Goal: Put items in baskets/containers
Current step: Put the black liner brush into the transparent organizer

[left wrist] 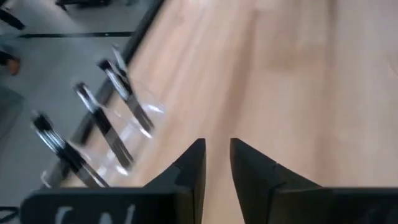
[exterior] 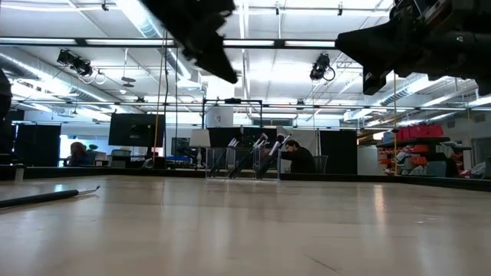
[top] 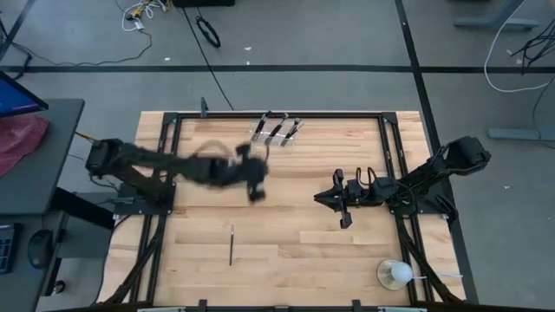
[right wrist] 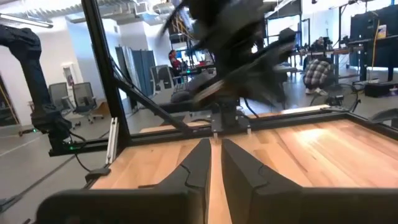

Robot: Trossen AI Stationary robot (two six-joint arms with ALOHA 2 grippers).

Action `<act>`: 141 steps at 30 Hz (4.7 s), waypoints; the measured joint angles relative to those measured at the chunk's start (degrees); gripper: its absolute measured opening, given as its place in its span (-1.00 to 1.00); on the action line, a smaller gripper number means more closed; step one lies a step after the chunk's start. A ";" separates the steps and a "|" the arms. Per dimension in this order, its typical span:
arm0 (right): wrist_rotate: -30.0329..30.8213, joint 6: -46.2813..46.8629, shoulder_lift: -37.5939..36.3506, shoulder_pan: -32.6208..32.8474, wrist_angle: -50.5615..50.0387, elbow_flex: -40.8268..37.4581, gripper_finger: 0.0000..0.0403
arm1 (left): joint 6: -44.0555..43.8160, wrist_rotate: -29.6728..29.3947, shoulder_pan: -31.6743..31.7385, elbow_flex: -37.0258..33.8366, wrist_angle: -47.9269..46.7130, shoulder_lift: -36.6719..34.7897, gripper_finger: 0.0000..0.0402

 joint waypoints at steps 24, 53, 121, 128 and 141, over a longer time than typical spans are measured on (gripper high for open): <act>0.02 0.20 0.02 0.15 1.02 0.00 -0.80 | -58.42 -2.89 -35.08 -14.54 -6.57 0.27 0.10; 0.03 0.02 0.02 0.15 0.69 0.00 -0.80 | -84.24 -16.09 -42.16 -14.39 -8.79 20.76 -0.37; 3.02 0.42 0.00 0.06 -0.44 -0.02 -0.80 | -48.44 -14.95 -22.61 -22.89 20.68 14.85 -0.12; 3.02 0.42 0.00 0.06 -0.74 -0.02 -0.80 | -48.67 -13.30 -22.70 -22.71 21.32 18.15 -0.12; 2.88 1.22 0.00 0.10 -1.03 -0.02 -0.80 | -47.81 -11.49 -22.74 -22.43 20.86 20.87 -0.93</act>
